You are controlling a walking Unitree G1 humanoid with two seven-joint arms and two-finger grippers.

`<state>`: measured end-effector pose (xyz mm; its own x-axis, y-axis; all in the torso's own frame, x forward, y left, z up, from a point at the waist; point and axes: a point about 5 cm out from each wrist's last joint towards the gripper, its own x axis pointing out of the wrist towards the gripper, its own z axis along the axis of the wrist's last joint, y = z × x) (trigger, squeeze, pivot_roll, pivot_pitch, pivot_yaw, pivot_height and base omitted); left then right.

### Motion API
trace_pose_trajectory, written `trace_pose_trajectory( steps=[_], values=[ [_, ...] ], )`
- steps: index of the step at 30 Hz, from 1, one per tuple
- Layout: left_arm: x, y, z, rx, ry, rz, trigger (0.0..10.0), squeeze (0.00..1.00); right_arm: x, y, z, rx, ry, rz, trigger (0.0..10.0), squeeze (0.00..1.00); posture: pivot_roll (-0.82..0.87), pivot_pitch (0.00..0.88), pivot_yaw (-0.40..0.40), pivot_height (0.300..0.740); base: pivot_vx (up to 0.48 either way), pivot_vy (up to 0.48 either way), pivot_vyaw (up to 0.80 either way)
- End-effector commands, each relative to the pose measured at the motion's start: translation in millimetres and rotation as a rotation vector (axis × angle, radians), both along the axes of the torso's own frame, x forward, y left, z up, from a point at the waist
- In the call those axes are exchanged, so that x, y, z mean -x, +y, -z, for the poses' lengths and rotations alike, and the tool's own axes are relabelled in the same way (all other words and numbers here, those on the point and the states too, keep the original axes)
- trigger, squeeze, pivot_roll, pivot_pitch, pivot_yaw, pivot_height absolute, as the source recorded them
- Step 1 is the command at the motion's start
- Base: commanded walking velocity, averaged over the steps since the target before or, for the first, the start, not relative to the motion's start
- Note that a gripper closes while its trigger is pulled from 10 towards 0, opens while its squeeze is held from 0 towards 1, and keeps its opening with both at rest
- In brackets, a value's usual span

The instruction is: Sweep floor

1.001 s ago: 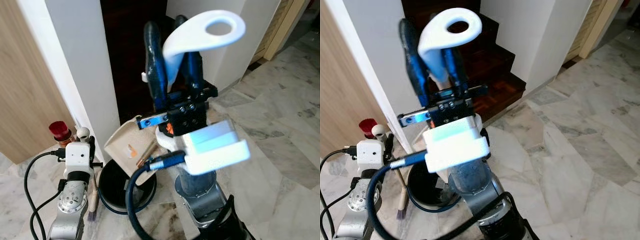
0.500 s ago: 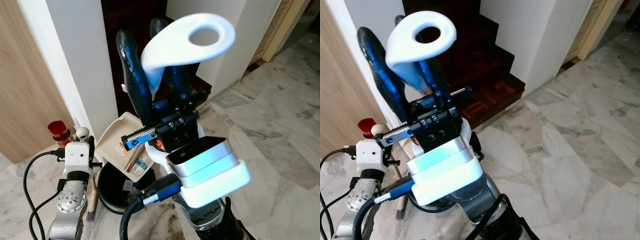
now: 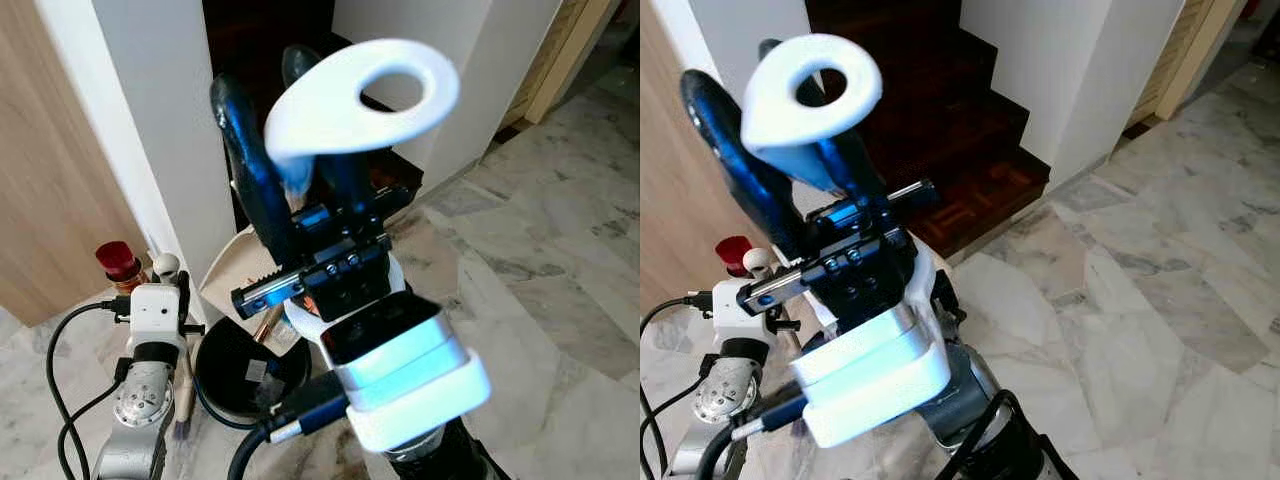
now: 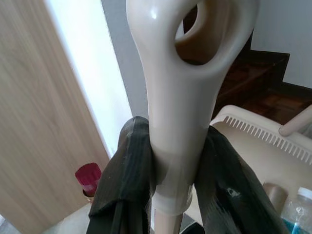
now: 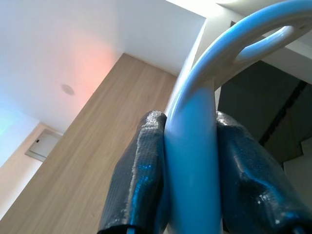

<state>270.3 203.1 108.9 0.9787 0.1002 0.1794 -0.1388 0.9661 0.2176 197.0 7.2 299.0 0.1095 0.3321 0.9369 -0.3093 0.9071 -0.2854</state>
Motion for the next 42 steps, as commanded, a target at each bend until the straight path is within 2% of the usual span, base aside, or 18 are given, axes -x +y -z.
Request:
trace_pose_trajectory(
  steps=[1, 10, 16, 19, 25, 28, 32, 37, 42],
  values=[
    [-0.6, -3.9, -3, -0.044, -0.021, 0.032, 10.0, 0.00, 16.5, 0.3, -15, -0.036, -0.135, -0.040, 10.0, 0.00, 0.14, 0.098, -0.073, 0.740, 0.000, 0.000, 0.00],
    [-0.2, -4.3, -3, -0.053, -0.023, 0.036, 10.0, 0.00, 19.8, 2.4, -14, -0.030, -0.162, -0.038, 10.0, 0.00, 0.14, 0.100, -0.074, 0.740, 0.000, 0.000, 0.00],
    [-0.5, -5.4, -3, -0.056, -0.023, 0.040, 10.0, 0.00, 15.9, 1.6, -14, -0.026, -0.159, -0.006, 10.0, 0.00, 0.14, 0.098, -0.074, 0.740, 0.000, 0.000, 0.00],
    [-0.8, -6.1, -3, -0.058, -0.024, 0.042, 10.0, 0.00, 1.5, -3.4, -13, 0.004, -0.152, 0.093, 10.0, 0.00, 0.14, 0.096, -0.074, 0.740, 0.000, 0.000, 0.00],
    [-0.6, -6.7, -3, -0.060, -0.022, 0.044, 10.0, 0.00, -44.7, -40.7, -13, 0.051, -0.130, 0.412, 10.0, 0.00, 0.14, 0.093, -0.070, 0.740, 0.000, 0.000, 0.00],
    [-0.4, -6.5, -2, -0.060, -0.020, 0.047, 10.0, 0.00, -55.9, -55.0, -11, 0.045, -0.086, 0.442, 10.0, 0.00, 0.13, 0.090, -0.067, 0.740, 0.000, 0.000, 0.00],
    [-0.3, -7.3, -2, -0.062, -0.019, 0.051, 10.0, 0.00, -50.1, -48.6, -11, 0.040, -0.083, 0.409, 10.0, 0.00, 0.13, 0.091, -0.067, 0.740, 0.000, 0.000, 0.00],
    [-0.3, -8.1, -3, -0.062, -0.022, 0.051, 10.0, 0.00, -47.7, -42.3, -7, 0.003, -0.019, 0.370, 10.0, 0.00, 0.14, 0.093, -0.067, 0.740, 0.000, 0.000, 0.00],
    [0.1, -5.5, -4, -0.066, -0.019, 0.049, 10.0, 0.00, -54.2, -47.3, -2, 0.002, 0.045, 0.408, 10.0, 0.00, 0.13, 0.097, -0.064, 0.740, 0.000, 0.000, 0.00]
  ],
)
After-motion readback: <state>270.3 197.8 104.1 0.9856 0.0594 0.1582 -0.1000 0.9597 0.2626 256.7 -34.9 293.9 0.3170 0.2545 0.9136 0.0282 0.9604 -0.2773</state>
